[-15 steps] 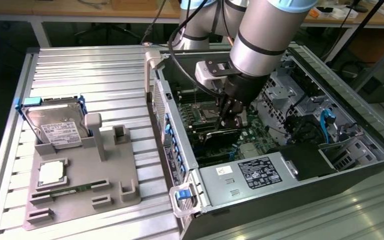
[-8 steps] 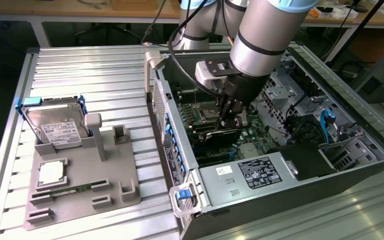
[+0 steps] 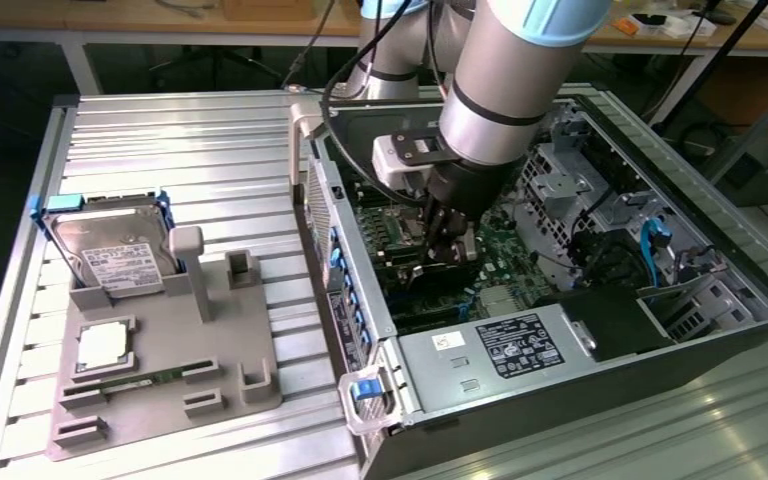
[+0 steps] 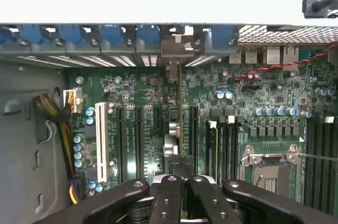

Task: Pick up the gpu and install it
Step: 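Press down on the gpu until it lock into place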

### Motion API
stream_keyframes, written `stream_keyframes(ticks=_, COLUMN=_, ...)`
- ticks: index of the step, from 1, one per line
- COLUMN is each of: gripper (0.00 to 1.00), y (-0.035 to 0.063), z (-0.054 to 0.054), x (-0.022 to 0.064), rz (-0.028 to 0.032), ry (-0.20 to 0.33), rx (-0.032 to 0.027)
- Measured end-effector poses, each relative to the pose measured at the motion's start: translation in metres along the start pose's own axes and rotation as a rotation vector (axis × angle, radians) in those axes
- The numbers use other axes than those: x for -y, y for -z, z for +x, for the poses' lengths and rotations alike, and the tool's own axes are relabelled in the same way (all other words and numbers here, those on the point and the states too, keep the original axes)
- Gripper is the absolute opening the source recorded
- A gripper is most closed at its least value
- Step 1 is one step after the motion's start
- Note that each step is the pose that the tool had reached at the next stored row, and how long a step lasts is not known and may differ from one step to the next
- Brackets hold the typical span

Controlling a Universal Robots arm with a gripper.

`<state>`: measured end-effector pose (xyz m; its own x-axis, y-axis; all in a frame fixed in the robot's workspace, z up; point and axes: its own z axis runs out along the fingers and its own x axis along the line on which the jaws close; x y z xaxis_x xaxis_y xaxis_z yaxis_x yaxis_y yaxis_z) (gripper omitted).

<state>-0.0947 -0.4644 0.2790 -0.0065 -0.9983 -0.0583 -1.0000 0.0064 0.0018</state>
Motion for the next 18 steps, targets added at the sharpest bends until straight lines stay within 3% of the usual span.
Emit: stream_keyframes(ticks=18, gripper=0.11, y=-0.0108, z=-0.004, x=-0.0001, rz=-0.0001, ry=-0.002, rx=0.0004)
